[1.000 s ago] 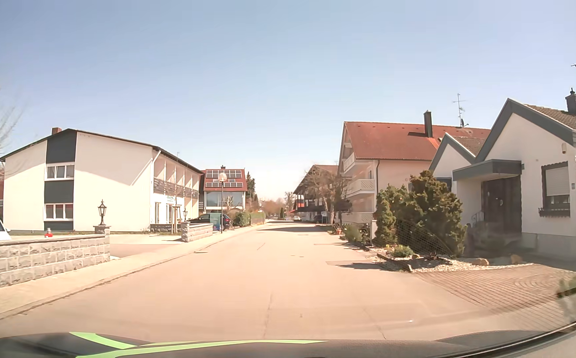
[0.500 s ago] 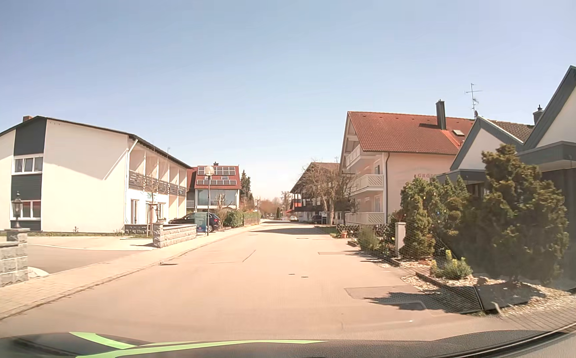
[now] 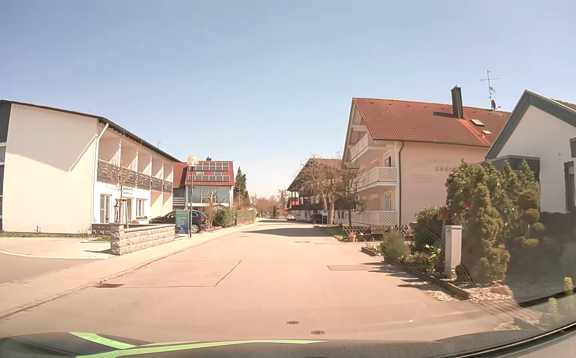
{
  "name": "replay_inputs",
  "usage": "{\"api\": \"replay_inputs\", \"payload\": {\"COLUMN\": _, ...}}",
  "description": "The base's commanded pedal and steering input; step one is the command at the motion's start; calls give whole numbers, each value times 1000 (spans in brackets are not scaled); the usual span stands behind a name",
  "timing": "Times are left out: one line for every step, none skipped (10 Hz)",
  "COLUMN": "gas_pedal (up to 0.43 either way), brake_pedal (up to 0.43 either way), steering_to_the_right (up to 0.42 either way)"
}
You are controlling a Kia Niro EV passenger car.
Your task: Follow the waypoints while adhering to traffic rules and regulations
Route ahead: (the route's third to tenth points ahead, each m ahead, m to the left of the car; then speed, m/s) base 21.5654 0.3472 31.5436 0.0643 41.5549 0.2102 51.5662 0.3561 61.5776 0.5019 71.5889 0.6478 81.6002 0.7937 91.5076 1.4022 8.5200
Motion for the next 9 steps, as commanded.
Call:
{"api": "replay_inputs", "payload": {"gas_pedal": 0, "brake_pedal": 0, "steering_to_the_right": 9}}
{"api": "replay_inputs", "payload": {"gas_pedal": 0, "brake_pedal": 0, "steering_to_the_right": 8}}
{"api": "replay_inputs", "payload": {"gas_pedal": 0, "brake_pedal": 0, "steering_to_the_right": 7}}
{"api": "replay_inputs", "payload": {"gas_pedal": 0, "brake_pedal": 0, "steering_to_the_right": 7}}
{"api": "replay_inputs", "payload": {"gas_pedal": 0, "brake_pedal": 0, "steering_to_the_right": 6}}
{"api": "replay_inputs", "payload": {"gas_pedal": 0, "brake_pedal": 0, "steering_to_the_right": 5}}
{"api": "replay_inputs", "payload": {"gas_pedal": 0, "brake_pedal": 0, "steering_to_the_right": 5}}
{"api": "replay_inputs", "payload": {"gas_pedal": 0, "brake_pedal": 0, "steering_to_the_right": 4}}
{"api": "replay_inputs", "payload": {"gas_pedal": 0, "brake_pedal": 0, "steering_to_the_right": 4}}
